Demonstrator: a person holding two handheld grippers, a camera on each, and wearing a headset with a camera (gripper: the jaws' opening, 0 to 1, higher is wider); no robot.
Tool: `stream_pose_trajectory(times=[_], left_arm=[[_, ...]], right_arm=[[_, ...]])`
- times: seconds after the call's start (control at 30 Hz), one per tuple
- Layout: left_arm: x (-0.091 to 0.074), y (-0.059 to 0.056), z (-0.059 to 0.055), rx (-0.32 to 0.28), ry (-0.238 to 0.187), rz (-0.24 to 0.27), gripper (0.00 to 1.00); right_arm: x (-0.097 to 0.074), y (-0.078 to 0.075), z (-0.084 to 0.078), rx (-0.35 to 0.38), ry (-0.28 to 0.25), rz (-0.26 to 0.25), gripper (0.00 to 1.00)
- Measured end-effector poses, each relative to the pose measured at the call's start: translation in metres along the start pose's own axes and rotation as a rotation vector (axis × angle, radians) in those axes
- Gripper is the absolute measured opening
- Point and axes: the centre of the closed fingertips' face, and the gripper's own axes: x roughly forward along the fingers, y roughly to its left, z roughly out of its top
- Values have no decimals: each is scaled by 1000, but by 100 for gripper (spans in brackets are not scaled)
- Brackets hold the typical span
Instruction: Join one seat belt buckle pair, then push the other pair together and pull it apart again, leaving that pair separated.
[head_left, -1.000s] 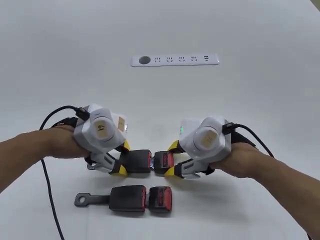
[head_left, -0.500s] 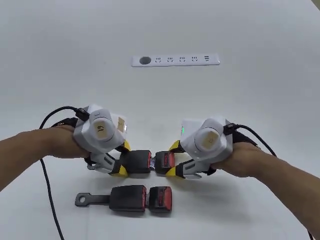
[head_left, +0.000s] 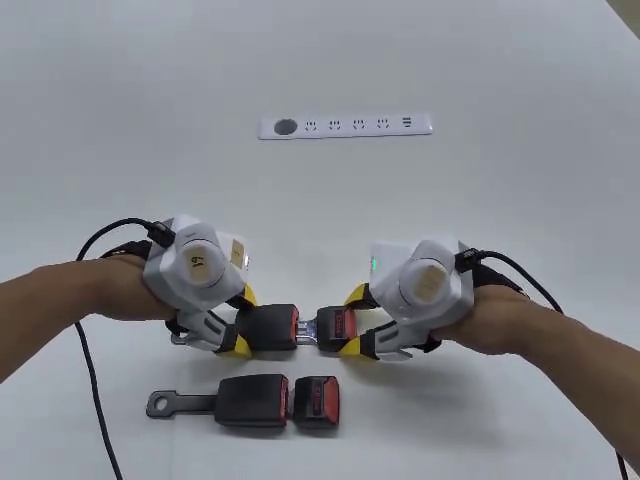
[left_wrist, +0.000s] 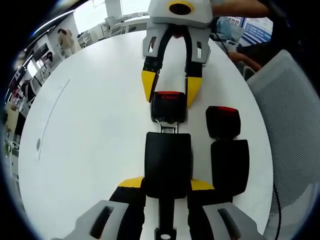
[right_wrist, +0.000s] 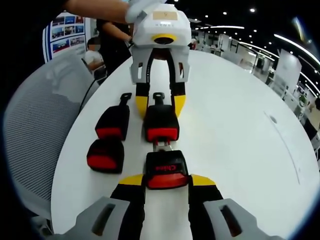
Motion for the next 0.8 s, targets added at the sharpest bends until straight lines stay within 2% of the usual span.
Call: stream_pose_trajectory(times=[0.37, 0.6, 0.8], left_arm=[[-2, -4, 5, 7, 6, -4, 33], [-3, -4, 4, 14, 13, -9, 33], [-2, -2, 2, 14, 13, -9, 33]], right_arm=[[-9, 0, -10, 1, 20, 1, 29], [-17, -7, -21, 4, 42, -2, 29], [-24, -5, -29, 9, 55, -3, 30]])
